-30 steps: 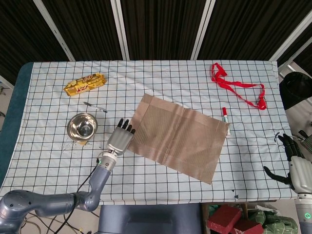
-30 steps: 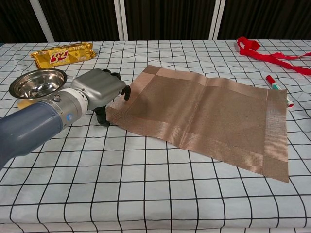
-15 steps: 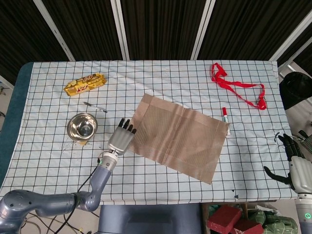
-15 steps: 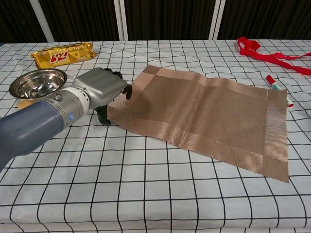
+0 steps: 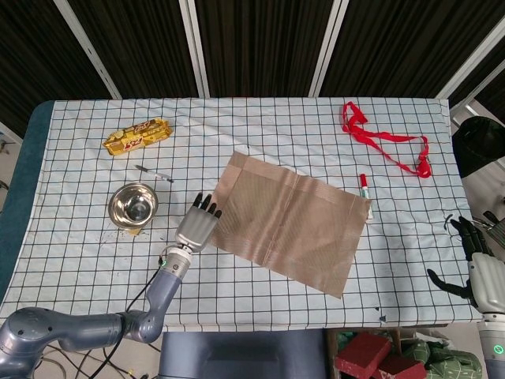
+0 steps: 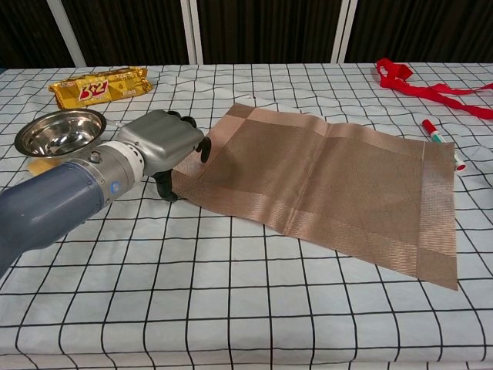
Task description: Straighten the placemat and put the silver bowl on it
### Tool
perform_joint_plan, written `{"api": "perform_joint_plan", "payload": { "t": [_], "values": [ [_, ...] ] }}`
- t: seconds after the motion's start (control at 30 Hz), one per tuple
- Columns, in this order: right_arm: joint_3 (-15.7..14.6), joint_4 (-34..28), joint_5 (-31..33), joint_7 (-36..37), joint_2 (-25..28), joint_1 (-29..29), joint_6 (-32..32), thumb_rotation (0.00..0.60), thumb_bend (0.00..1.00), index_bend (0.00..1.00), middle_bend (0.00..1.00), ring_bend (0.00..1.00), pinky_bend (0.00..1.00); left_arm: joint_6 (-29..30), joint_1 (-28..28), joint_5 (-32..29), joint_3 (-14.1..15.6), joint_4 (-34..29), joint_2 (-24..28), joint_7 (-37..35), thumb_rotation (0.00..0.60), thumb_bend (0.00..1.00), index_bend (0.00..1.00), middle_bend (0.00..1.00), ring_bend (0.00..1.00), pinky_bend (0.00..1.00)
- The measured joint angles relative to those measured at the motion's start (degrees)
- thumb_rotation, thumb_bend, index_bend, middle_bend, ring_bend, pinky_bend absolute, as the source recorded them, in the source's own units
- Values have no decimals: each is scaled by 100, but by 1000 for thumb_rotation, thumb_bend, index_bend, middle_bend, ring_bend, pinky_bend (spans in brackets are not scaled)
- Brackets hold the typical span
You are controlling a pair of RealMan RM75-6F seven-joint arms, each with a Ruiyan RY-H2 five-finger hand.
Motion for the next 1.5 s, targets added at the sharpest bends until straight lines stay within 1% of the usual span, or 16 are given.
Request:
{"api": "perform_joint_plan", "payload": {
  "t": [0.17,0.3,0.53,0.63,0.83,1.0,1.1,1.3,1.5],
  "values": [
    [-1,-4,2,0,3,0,-3,600,187,99,0,0,175,-41,-6,-23,2,-12,9,0,600,309,363,231,76,117],
    [-3,-3,4,-5,3,1,-7,600,187,100,0,0,175,-65,-10,-30,19,-40,36,11,600,355,375,234,76,117],
    [-6,-17,11,-12,7,3,-18,600,186,103,0,0,175,-68,-1,-7,32,-157,98,-33,600,368,376,234,76,117],
    [-8,-21,9,-17,6,2,-15,600,187,103,0,0,175,-80,-2,15,32,-181,104,-84,600,368,393,237,76,117],
    [-12,-21,10,-21,6,5,-26,600,186,103,0,0,175,-107,-6,82,49,-189,116,-171,600,362,465,249,76,117],
    [-12,-28,14,-10,13,6,-35,600,187,103,0,0,175,-126,-8,121,53,-190,128,-237,600,361,565,261,76,117],
    [-13,-32,13,-7,16,7,-36,600,187,103,0,0,175,-140,-8,158,73,-192,146,-264,600,363,593,266,76,117],
    [-18,-35,9,-14,14,6,-36,600,187,104,0,0,175,-151,4,170,111,-217,205,-256,600,440,611,271,76,117],
    [-19,-35,10,-24,12,9,-40,600,186,106,0,0,175,-142,37,145,130,-271,290,-258,600,485,611,276,76,123]
  ]
}}
